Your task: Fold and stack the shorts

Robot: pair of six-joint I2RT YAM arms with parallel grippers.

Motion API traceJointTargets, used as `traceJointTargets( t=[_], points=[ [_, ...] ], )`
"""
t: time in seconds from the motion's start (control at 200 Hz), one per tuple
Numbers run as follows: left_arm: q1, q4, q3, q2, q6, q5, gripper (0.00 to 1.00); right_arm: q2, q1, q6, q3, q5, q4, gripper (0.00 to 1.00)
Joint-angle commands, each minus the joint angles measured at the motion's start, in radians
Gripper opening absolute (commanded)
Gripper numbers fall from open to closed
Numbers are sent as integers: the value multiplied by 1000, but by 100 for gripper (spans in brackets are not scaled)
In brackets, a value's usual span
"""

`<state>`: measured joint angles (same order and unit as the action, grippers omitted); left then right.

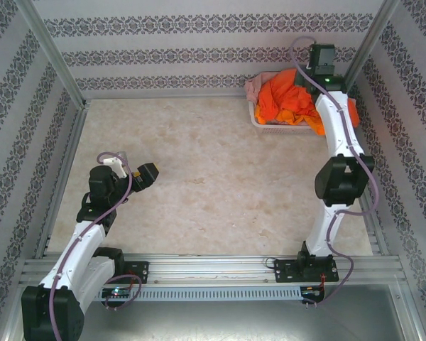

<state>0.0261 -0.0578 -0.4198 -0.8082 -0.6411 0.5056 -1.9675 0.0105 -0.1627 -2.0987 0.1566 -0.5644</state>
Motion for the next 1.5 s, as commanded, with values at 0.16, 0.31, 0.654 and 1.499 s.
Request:
traceJointTargets(
  t=[0.16,0.31,0.654,1.499],
  points=[
    [8,-42,13,33,-19,17,100,205,-10,-126,55,-115,160,0],
    [8,-57,14,35,-26,22,100,302,-40,-155,55,-187,211,0],
    [8,-116,16,48,-56,25,100,339,-279,-98,-81,-361,192,0],
    [9,12,20,138,-142,-39,100,805,-334,-93,1090,-162,410,67]
  ],
)
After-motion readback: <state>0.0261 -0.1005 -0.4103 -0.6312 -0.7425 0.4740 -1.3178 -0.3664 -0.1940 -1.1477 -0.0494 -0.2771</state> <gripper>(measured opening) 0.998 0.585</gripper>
